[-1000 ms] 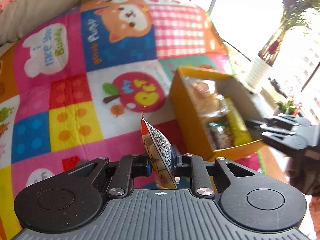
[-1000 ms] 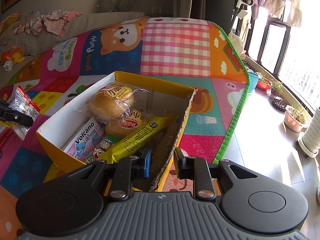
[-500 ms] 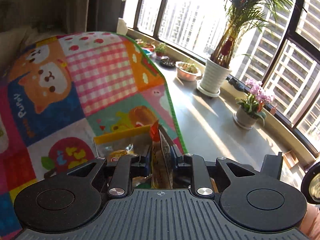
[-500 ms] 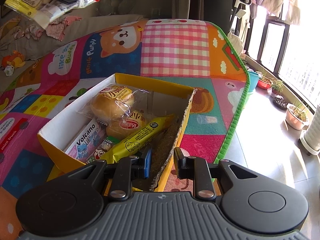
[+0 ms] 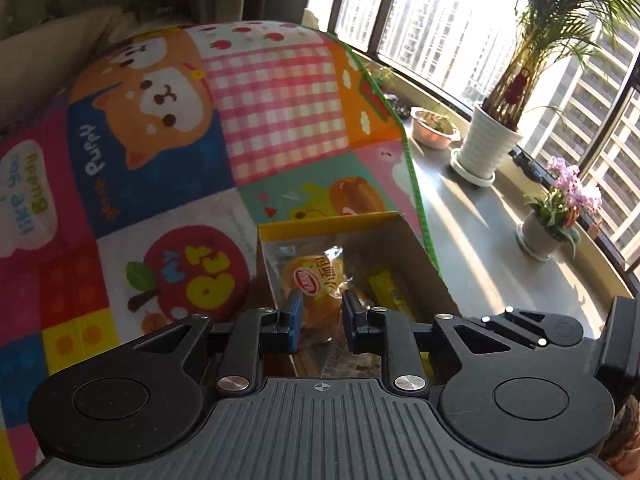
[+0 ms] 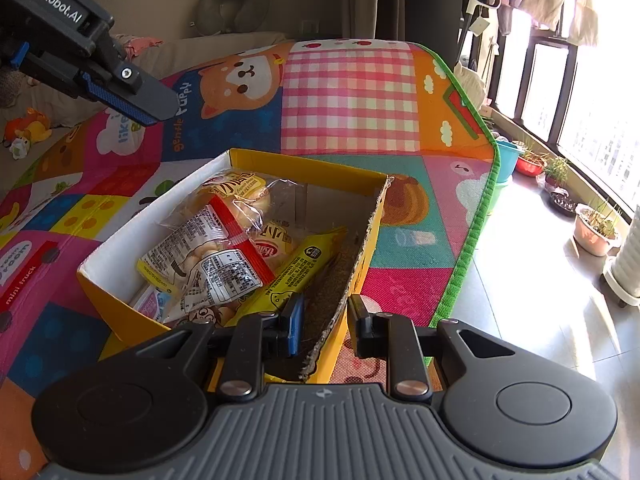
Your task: Organize objects
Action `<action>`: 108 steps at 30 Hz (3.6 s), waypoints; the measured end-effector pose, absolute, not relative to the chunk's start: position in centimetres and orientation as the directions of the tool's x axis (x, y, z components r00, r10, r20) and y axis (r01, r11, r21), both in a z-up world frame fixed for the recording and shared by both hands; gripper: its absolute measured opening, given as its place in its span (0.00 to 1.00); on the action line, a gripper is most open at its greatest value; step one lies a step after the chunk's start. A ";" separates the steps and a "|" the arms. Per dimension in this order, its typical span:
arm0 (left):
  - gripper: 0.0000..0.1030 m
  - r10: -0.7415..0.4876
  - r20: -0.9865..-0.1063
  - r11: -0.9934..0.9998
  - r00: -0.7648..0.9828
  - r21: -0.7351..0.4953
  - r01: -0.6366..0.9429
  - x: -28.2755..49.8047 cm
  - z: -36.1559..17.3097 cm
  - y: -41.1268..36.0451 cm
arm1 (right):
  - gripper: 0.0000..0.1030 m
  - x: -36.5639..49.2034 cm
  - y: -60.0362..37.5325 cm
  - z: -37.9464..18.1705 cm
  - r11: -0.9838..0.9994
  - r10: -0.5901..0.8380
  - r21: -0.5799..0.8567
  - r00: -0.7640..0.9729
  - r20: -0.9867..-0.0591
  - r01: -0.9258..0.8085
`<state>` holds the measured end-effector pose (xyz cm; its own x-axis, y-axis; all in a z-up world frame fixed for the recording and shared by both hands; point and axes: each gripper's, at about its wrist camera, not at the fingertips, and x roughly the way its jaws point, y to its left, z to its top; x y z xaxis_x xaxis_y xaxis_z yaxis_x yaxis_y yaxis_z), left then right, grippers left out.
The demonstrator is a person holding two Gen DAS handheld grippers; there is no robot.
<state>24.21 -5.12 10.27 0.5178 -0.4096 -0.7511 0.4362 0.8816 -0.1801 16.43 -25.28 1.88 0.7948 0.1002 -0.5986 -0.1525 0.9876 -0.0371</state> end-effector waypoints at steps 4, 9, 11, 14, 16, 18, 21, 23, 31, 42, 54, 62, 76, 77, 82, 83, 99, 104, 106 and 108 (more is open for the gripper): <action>0.23 -0.366 -0.790 0.892 0.493 -0.145 0.429 23.0 8.7 -4.1 | 0.22 16.4 -25.3 1.9 0.987 0.098 -0.041 0.795 -0.599 -0.153; 0.23 -0.332 -0.828 0.897 0.451 -0.130 0.422 22.4 6.6 -3.9 | 0.22 16.4 -25.2 1.9 0.987 0.096 -0.048 0.795 -0.599 -0.155; 0.23 -0.327 -0.836 0.898 0.440 -0.130 0.421 22.3 6.1 -4.1 | 0.22 16.4 -25.2 1.9 0.987 0.095 -0.048 0.795 -0.598 -0.155; 0.23 -0.326 -0.842 0.897 0.430 -0.132 0.422 22.2 5.7 -4.4 | 0.22 16.4 -25.2 1.9 0.987 0.094 -0.049 0.796 -0.598 -0.154; 0.23 -0.326 -0.842 0.897 0.429 -0.133 0.422 22.1 5.7 -4.5 | 0.22 16.3 -25.3 1.9 0.987 0.094 -0.050 0.796 -0.598 -0.154; 0.23 -0.331 -0.837 0.896 0.435 -0.135 0.422 21.9 5.8 -4.5 | 0.21 16.3 -25.3 2.0 0.986 0.091 -0.056 0.798 -0.596 -0.154; 0.23 -0.336 -0.812 0.901 0.477 -0.130 0.414 21.2 6.3 -4.3 | 0.18 16.3 -25.0 2.1 0.983 0.087 -0.080 0.805 -0.587 -0.164; 0.23 -0.337 -0.792 0.907 0.509 -0.128 0.401 20.4 6.6 -4.0 | 0.17 16.4 -24.8 2.1 0.980 0.077 -0.107 0.815 -0.575 -0.168; 0.23 -0.288 -0.656 0.924 0.697 0.001 0.383 13.7 6.7 -3.6 | 0.24 16.5 -25.1 2.8 0.985 0.020 -0.133 0.832 -0.554 -0.112; 0.23 -0.286 -0.486 0.951 0.826 -0.038 0.307 -1.3 4.1 -2.6 | 1.00 1.4 -24.2 7.0 1.000 -0.022 0.005 0.936 -0.352 0.026; 0.23 -0.237 -0.391 0.972 0.890 -0.103 0.213 -6.1 5.4 -0.6 | 1.00 -7.1 -18.9 4.3 0.998 -0.067 -0.013 0.950 -0.306 0.067; 0.17 -0.284 -0.462 0.959 0.840 -0.112 0.262 -5.6 4.2 -1.6 | 1.00 -7.2 -18.7 3.9 0.999 -0.050 0.005 0.944 -0.327 0.055; 0.17 -0.220 -0.433 0.973 0.874 -0.039 0.226 -6.2 4.0 -2.3 | 1.00 -6.4 -19.0 2.9 0.997 -0.043 0.041 0.932 -0.359 0.062; 0.17 -0.215 -0.436 0.975 0.874 -0.036 0.221 -6.2 4.0 -2.3 | 1.00 -6.5 -19.0 2.9 0.997 -0.045 0.040 0.934 -0.354 0.063; 0.17 -0.198 -0.447 0.978 0.872 -0.034 0.204 -6.1 3.8 -2.3 | 1.00 -6.6 -18.9 2.9 0.997 -0.041 0.040 0.934 -0.355 0.059; 0.17 -0.198 -0.447 0.978 0.872 -0.033 0.205 -6.1 3.8 -2.3 | 1.00 -6.5 -18.8 2.8 0.998 -0.039 0.040 0.933 -0.358 0.057; 0.17 -0.179 -0.485 0.981 0.856 -0.028 0.190 -5.6 3.2 -2.3 | 1.00 -6.0 -19.1 2.3 0.998 -0.022 0.049 0.922 -0.388 0.044; 0.17 -0.176 -0.499 0.982 0.848 -0.028 0.186 -5.3 2.9 -2.4 | 1.00 -5.3 -19.0 2.0 0.998 -0.021 0.043 0.915 -0.403 0.041; 0.17 -0.173 -0.506 0.982 0.845 -0.028 0.185 -5.1 2.8 -2.4 | 1.00 -5.1 -18.9 1.9 0.999 -0.024 0.032 0.914 -0.406 0.040; 0.17 -0.170 -0.513 0.983 0.841 -0.028 0.182 -4.9 2.6 -2.4 | 1.00 -4.8 -18.8 1.7 0.999 -0.026 0.023 0.911 -0.412 0.039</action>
<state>-4.95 -2.42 2.63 0.8410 -0.1703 -0.5135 0.1821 0.9829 -0.0277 -4.76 -18.81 1.69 0.9106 -0.0261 -0.4125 0.0390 0.9990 0.0230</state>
